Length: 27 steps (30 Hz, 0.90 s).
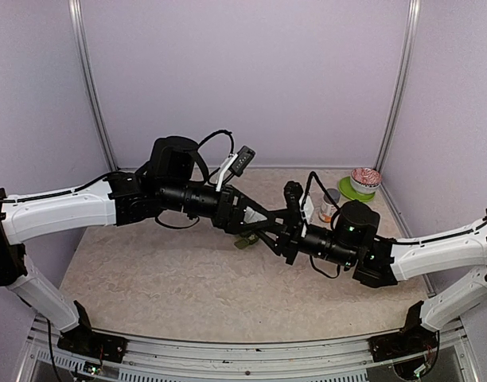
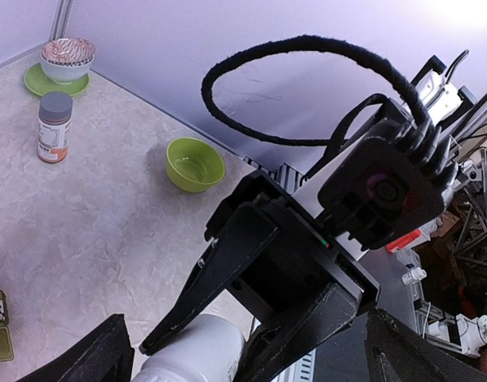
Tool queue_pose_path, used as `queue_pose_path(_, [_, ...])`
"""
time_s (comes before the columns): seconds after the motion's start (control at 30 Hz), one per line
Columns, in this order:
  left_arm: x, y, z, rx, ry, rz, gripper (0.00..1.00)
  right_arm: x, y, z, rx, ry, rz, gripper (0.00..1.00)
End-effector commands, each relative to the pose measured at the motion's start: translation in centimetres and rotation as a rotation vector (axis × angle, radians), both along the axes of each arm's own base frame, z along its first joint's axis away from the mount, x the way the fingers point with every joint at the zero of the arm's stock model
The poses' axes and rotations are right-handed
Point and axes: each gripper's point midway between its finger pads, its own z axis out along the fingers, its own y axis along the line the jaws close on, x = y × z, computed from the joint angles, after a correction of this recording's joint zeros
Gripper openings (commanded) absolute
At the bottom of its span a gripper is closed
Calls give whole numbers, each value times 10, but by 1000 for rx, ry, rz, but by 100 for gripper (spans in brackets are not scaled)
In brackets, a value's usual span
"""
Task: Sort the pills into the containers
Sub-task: Screw the lid of the pill bottle onto the pill bottle.
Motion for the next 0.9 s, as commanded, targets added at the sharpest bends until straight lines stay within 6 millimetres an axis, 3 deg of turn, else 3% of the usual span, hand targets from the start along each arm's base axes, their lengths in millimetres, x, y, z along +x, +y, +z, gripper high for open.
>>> queue_pose_path(0.0, [-8, -3, 36, -86, -58, -22, 99, -4, 4, -3, -10, -1, 20, 26])
queue_pose_path(0.27, [5, 11, 29, -54, -39, 43, 99, -7, -18, 17, 16, -84, -29, 26])
queue_pose_path(0.5, [4, 10, 18, -32, -17, 29, 99, 2, -29, 24, 6, -118, -111, 27])
queue_pose_path(0.87, [-7, 3, 26, -77, -28, -40, 99, 13, -14, 1, -58, -82, -123, 26])
